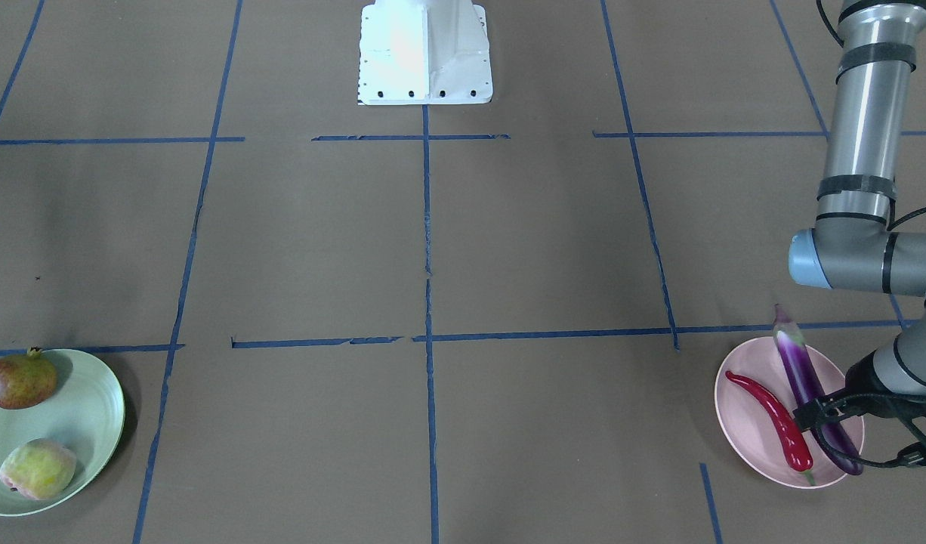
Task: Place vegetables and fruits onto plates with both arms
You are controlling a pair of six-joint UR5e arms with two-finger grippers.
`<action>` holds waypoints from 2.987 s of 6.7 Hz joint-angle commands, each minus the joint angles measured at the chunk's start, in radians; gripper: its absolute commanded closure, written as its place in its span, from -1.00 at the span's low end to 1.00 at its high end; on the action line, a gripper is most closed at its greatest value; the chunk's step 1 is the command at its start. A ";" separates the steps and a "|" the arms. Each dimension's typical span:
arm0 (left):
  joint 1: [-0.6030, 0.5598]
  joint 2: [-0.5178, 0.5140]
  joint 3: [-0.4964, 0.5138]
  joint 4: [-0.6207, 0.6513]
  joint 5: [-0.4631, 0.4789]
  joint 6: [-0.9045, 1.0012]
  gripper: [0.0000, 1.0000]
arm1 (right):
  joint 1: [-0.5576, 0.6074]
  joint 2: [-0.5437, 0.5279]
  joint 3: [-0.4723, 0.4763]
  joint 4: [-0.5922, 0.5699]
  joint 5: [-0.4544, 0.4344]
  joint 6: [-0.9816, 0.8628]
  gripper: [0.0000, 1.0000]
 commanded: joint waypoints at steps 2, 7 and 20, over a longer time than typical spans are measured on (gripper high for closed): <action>-0.081 0.156 -0.319 0.014 -0.165 0.006 -1.00 | 0.043 0.026 0.014 -0.139 0.024 -0.012 -1.00; -0.199 0.754 -0.983 0.093 -0.319 0.320 -1.00 | 0.230 -0.077 0.063 -0.353 0.050 -0.384 -1.00; -0.458 0.923 -1.127 0.709 -0.205 1.100 -1.00 | 0.294 -0.376 0.152 -0.342 0.033 -0.615 -1.00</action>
